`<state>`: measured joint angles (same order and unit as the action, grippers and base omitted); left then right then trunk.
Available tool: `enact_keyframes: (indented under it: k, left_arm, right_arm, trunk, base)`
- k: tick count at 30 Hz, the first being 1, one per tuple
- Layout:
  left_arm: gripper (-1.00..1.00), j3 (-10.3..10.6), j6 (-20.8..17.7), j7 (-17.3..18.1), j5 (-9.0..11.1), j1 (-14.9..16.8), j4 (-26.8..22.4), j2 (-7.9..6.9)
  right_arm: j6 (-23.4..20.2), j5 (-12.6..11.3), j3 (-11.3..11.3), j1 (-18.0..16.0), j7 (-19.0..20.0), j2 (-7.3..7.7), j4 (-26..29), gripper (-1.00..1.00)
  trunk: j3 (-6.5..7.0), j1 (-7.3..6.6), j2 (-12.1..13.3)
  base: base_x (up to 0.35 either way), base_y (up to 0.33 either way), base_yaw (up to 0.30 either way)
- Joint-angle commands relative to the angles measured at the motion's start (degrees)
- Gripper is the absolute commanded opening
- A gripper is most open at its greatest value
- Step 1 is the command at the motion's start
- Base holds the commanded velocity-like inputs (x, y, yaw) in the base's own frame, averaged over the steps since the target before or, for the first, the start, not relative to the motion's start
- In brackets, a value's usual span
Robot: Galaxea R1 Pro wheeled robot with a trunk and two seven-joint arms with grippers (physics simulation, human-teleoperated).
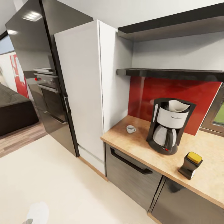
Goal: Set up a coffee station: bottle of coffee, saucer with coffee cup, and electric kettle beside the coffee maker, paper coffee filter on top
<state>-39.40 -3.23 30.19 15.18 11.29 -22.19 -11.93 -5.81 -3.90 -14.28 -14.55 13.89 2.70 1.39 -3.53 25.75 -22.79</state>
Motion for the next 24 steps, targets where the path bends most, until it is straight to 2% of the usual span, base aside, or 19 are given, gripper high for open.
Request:
enact_keyframes:
  k: [1,13,24]
  left_arm:
    - [-1.00,-0.24,-0.27,0.22,0.29,0.05,0.04,-0.01]
    - [-1.00,-0.24,-0.29,0.22,0.29,0.05,0.05,0.06]
    - [-1.00,-0.24,-0.22,0.22,0.29,0.05,0.06,0.07]
  right_arm:
    - [-0.34,-0.41,-0.40,-0.04,0.17,0.02,0.10,1.00]
    - [-0.43,-0.41,-0.46,-0.04,-0.02,0.02,0.10,1.00]
    - [-0.43,-0.41,-0.40,-0.04,-0.17,0.09,0.10,1.00]
  trunk:
    - [-0.13,0.03,-0.12]
    - [-0.13,0.03,-0.12]
    - [0.04,0.03,-0.12]
  base:
    - [0.000,0.276,-0.300]
    - [0.000,0.291,-0.300]
    - [0.000,0.026,-0.290]
